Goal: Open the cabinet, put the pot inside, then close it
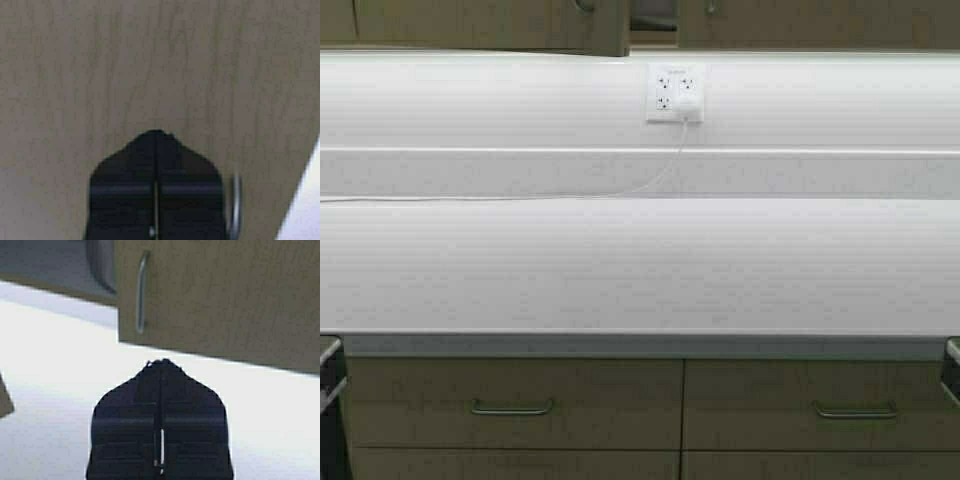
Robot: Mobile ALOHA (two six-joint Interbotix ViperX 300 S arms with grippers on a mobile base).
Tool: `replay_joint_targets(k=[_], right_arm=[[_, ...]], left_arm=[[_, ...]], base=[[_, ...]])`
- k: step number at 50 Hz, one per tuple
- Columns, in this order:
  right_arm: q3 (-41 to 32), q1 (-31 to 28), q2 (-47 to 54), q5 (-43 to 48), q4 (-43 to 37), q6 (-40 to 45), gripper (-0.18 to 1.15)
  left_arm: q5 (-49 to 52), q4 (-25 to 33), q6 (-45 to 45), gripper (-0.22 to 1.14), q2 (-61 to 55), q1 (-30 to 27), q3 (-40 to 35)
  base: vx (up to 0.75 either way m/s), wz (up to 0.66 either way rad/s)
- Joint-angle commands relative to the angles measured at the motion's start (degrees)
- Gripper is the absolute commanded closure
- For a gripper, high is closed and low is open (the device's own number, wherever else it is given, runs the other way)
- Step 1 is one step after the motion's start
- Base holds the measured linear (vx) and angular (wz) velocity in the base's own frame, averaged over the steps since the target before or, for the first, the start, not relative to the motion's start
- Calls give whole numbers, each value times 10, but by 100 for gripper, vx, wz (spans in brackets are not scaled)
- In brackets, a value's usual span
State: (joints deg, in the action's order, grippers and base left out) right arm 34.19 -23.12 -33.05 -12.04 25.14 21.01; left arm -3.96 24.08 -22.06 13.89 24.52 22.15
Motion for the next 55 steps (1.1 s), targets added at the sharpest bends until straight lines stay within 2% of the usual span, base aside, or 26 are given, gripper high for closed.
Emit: replay_joint_targets(k=[1, 8, 33, 55], right_arm=[[-3, -6, -1, 2, -1, -3, 91], [-4, -7, 1, -4, -1, -4, 91], [-1, -9, 15, -7, 0, -4, 91], [3, -9, 14, -8, 3, -5, 91]], left_arm=[[-11, -1, 4, 87, -62, 3, -78], [-10, -1, 8, 87, -78, 3, -94], [-41, -1, 5, 87, 1, 4, 54], [-41, -1, 8, 87, 4, 4, 58]], base=[[10, -12], [7, -4], [4, 1], [0, 1]])
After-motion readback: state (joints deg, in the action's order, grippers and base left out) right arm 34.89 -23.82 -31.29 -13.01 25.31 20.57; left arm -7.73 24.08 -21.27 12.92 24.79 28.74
